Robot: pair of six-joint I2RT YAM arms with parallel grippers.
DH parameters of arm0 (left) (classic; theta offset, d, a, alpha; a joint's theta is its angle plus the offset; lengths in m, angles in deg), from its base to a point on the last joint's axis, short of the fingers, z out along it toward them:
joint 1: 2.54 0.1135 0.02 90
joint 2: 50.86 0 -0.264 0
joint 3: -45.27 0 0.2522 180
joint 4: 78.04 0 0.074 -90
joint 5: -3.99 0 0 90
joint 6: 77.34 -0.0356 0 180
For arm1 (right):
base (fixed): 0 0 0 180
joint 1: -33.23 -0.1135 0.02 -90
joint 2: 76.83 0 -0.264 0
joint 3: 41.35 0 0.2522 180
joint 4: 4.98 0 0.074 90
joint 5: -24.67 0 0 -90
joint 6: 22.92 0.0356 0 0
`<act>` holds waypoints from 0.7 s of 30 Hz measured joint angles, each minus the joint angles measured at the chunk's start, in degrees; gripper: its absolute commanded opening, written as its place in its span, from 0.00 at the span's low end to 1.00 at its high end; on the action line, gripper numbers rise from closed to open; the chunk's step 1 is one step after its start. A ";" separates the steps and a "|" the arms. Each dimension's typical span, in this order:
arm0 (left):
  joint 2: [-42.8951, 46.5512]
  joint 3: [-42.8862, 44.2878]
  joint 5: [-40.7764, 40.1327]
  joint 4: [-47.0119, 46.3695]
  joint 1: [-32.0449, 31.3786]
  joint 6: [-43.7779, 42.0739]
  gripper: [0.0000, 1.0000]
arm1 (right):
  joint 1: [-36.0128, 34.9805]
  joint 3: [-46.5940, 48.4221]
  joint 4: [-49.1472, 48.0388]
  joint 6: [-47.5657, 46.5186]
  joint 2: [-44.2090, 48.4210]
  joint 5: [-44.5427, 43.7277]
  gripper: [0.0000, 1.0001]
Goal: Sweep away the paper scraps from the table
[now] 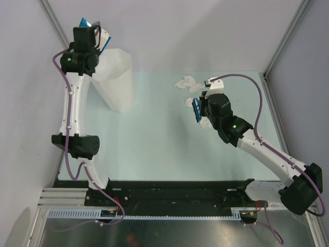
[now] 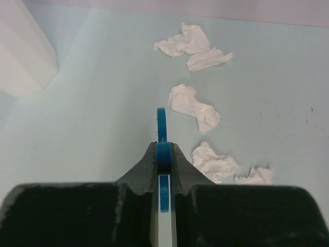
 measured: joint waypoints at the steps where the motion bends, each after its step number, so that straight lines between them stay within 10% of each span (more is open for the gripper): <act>1: -0.28 -0.15 -3.13 -0.24 -0.70 -1.18 0.00 | -0.28 0.00 -0.11 -0.15 -0.20 0.09 0.00; 21: -5.75 -13.05 -35.12 -15.89 -7.28 -25.51 0.00 | -1.16 -0.28 -1.16 -4.00 -0.17 4.79 0.00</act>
